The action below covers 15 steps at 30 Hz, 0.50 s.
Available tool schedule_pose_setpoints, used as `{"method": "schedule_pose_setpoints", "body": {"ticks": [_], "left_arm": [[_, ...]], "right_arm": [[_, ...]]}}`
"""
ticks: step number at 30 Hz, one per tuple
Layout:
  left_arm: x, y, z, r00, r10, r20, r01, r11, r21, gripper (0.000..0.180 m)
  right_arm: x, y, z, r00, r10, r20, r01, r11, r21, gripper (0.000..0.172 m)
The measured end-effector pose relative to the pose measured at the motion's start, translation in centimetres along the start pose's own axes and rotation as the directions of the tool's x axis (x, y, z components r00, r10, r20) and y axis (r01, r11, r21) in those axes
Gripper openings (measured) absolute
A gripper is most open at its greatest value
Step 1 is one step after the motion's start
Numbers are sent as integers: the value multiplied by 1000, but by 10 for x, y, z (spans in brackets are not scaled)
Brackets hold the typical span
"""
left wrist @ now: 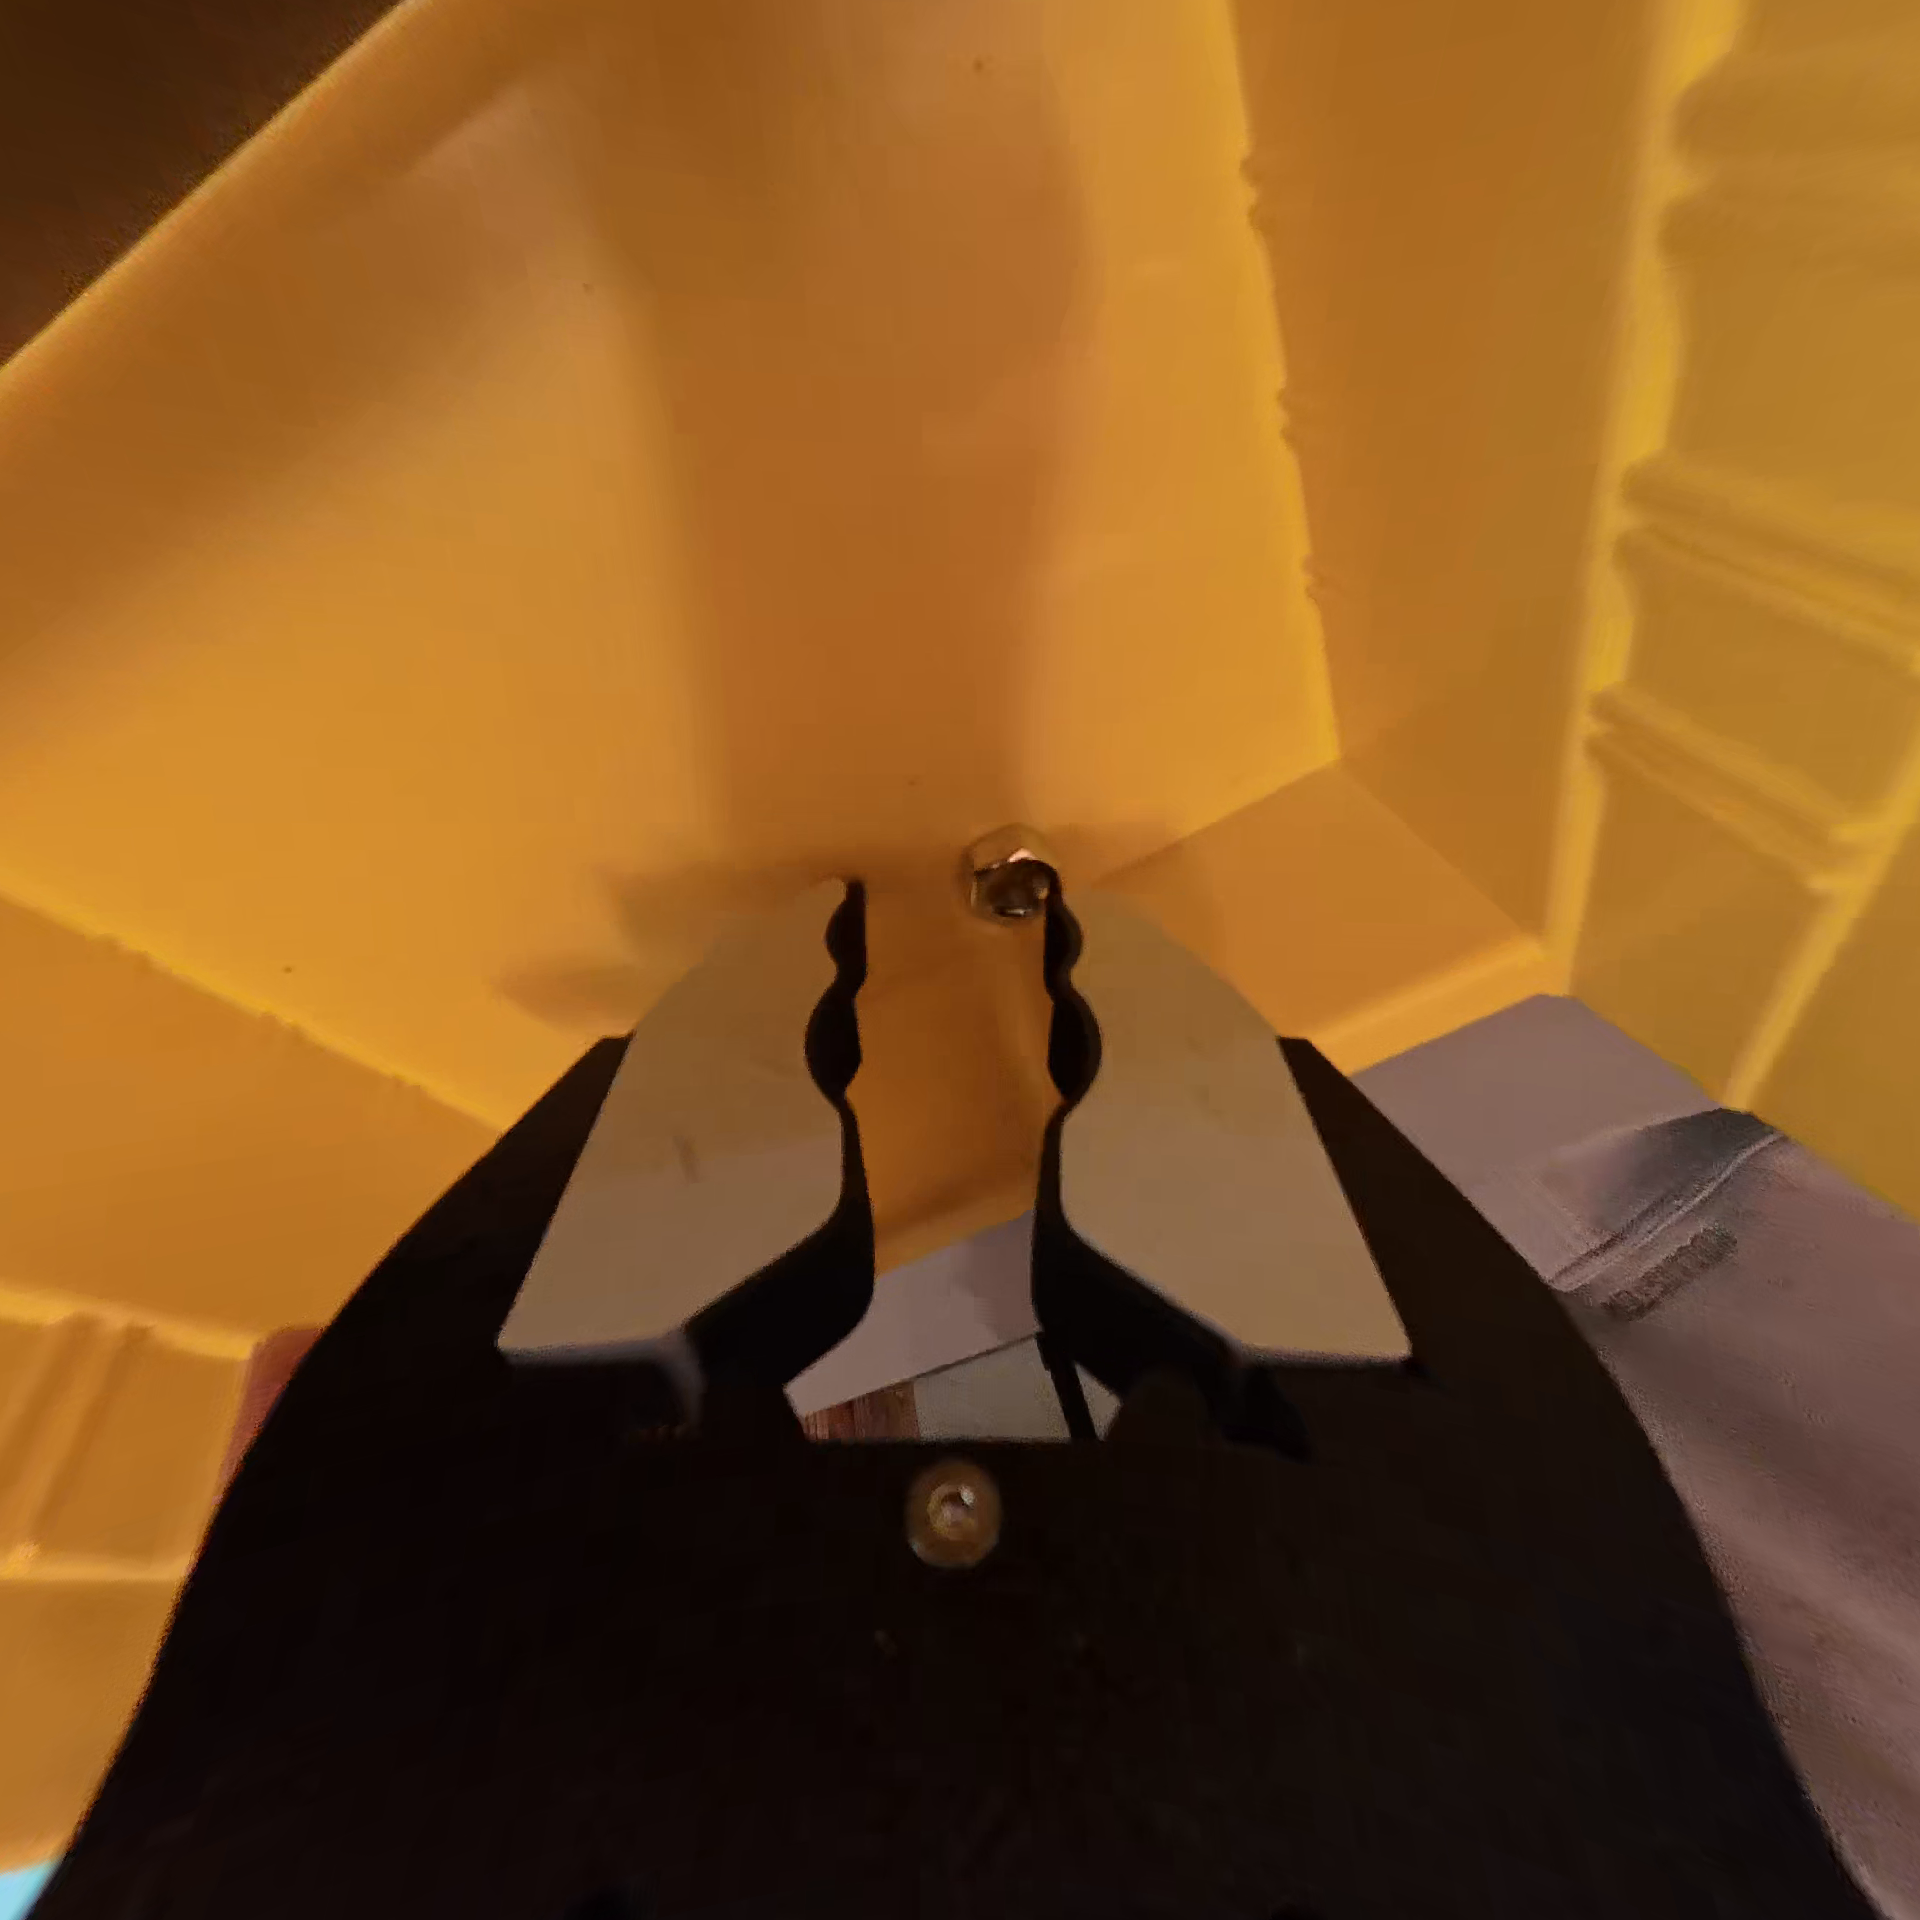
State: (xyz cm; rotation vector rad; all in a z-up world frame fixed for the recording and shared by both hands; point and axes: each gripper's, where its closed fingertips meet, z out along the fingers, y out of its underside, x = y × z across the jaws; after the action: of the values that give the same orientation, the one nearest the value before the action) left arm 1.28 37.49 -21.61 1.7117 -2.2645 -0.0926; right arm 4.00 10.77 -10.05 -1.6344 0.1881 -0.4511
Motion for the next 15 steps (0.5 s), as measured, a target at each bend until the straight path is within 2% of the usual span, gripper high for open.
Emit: {"method": "schedule_pose_setpoints", "body": {"ticks": [5, 6, 8, 15], "left_arm": [[4, -5, 0, 999, 5, 37, -4, 1000, -14, 34], [5, -8, 0, 999, 21, 40, -21, 1000, -2, 31], [5, -16, 0, 998, 42, 48, -44, 998, 45, 11], [-3, -22, -2, 992, 91, 84, -101, 987, 124, 9]], "right_arm": [[-1, 1, 0, 999, -43, -8, 43, 999, -19, 9], [-1, 1, 0, 999, -49, -8, 48, 999, -20, 9], [-1, 0, 0, 998, -55, -10, 55, 998, -18, 9], [1, -2, -2, 998, -55, -18, 55, 998, -10, 9]]}}
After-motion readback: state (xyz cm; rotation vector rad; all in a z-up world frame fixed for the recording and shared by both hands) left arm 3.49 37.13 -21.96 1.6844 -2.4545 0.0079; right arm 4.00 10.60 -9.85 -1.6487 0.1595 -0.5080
